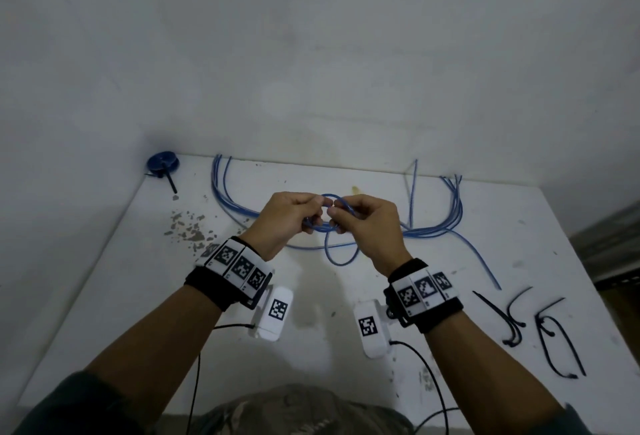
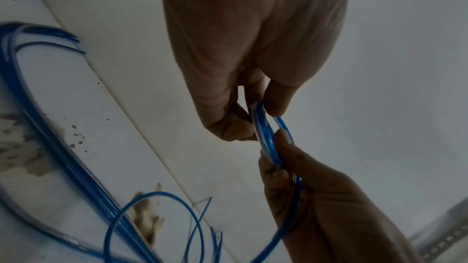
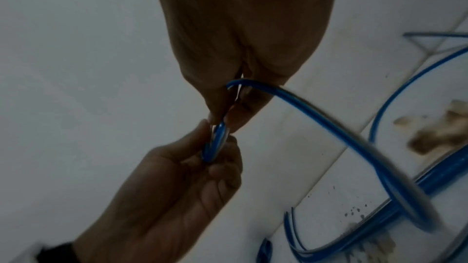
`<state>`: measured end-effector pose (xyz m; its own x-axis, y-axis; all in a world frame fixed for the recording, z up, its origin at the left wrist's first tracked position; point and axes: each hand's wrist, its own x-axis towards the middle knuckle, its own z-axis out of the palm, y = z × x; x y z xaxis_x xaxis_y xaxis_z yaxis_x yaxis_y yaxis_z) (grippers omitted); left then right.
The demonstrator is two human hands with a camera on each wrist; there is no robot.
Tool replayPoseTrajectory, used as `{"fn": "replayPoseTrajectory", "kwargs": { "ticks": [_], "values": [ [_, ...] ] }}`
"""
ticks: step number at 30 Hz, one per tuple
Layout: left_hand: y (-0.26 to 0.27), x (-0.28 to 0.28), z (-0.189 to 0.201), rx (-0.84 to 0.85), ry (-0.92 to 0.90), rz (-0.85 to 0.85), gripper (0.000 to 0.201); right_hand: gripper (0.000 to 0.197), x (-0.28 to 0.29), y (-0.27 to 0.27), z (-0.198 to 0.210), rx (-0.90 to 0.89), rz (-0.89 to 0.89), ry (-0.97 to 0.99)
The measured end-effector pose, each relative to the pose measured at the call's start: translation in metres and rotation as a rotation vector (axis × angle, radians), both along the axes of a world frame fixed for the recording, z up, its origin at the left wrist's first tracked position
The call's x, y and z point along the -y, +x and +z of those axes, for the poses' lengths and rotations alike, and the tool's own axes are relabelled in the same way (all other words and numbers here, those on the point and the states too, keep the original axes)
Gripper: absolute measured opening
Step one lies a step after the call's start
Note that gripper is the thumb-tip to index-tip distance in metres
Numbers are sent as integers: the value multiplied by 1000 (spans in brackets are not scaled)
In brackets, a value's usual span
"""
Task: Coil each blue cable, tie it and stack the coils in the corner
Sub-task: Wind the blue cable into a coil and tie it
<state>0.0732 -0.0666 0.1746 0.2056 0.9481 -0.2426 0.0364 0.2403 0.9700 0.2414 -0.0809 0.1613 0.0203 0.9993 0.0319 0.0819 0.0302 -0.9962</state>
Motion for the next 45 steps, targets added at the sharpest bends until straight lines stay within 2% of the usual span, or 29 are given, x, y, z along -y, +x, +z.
{"fn": "replayPoseTrajectory", "kwargs": {
  "ticks": [2,6,10,14,17,21,28,31,34,36,39,41,45],
  "values": [
    [-3,0,0,-9,-17,31,16,8,-2,4,1,-12,-7,-27],
    [-6,-3,5,-82,-79,-81,15,9,-3,9,5,-60,-34,-59],
    [-8,-7,12,-150,-105,-116,8,13,1,4,1,-163,-80,-88],
    [-5,-4,15,-142,-72,-63,15,10,4,-4,2,-223,-74,-133],
    [-4,-3,13,-99,-77,-54,16,10,1,-5,2,-116,-90,-60],
    [-8,-5,11,-168,-145,-172,16,9,-6,4,-1,5,-76,-10],
    [-11,-11,12,-85,-24,43,11,15,-16,25,8,-98,-221,-25],
    [-10,-15,12,-53,47,142,13,11,-12,24,4,-31,-143,-39],
    [-8,-20,17,-165,165,103,14,19,-16,27,3,123,1,-67],
    [-3,-21,23,-233,231,32,16,24,-18,24,9,215,82,-8],
    [4,-22,31,-204,274,-31,19,25,-19,14,17,382,143,184],
    [5,-24,32,-163,294,11,19,22,-19,12,18,380,113,240],
    [9,-20,29,-71,352,137,19,20,-18,17,19,273,96,212]
  ]
}}
